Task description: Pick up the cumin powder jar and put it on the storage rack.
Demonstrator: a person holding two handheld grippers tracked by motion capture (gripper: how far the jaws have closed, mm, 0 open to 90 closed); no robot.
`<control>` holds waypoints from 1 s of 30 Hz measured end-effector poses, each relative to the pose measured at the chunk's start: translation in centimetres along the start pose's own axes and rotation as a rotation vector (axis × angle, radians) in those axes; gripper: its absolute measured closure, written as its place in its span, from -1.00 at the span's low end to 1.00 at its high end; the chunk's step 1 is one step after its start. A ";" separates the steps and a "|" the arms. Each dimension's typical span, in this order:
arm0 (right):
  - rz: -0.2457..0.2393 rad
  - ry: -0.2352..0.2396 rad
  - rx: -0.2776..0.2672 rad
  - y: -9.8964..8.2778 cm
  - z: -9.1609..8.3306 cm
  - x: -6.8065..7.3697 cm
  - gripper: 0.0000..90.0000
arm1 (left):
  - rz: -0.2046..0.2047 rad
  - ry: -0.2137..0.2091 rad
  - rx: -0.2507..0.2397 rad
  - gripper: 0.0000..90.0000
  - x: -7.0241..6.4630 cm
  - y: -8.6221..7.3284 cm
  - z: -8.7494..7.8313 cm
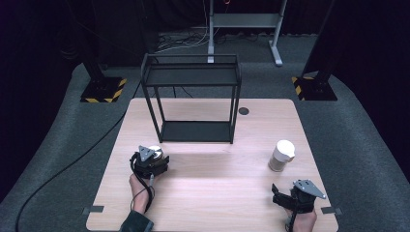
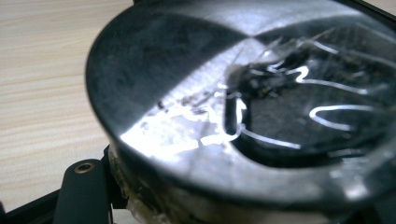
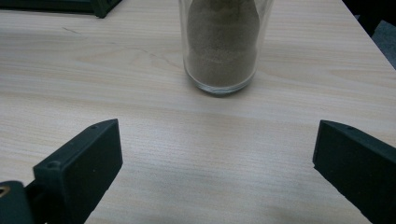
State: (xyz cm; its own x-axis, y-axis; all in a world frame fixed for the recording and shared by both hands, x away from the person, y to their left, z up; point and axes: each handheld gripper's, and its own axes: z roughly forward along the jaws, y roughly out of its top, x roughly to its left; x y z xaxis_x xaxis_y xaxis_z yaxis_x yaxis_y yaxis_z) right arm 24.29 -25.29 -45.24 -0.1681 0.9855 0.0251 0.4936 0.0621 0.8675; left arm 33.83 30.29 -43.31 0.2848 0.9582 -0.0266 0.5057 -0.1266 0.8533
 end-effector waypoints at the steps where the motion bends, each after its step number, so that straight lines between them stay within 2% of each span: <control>1: 0.001 0.000 -0.001 0.0 0.0 0.0 -1.00 | -0.002 -0.005 -0.001 -0.31 -0.1 -0.2 -0.3; 10: 0.001 -0.001 -0.003 -0.1 0.0 0.0 -0.99 | 0.014 -0.021 0.000 -0.31 -0.4 -0.4 -1.4; 19: 0.001 0.002 -0.001 0.0 0.0 0.0 -0.99 | 0.022 -0.018 0.006 -0.32 -0.5 -0.1 -2.1; 30: -0.001 0.002 -0.002 0.0 0.0 0.0 -0.99 | 0.012 -0.031 0.001 -0.32 -0.1 0.4 -3.0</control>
State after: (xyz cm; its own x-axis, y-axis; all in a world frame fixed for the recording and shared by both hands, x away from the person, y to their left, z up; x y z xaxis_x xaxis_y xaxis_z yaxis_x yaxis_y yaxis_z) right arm 24.27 -25.32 -45.26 -0.1698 0.9851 0.0254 0.4921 0.0624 0.8683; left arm 31.52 30.96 -41.40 0.3158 0.9483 -0.0327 0.5032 -0.1382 0.8530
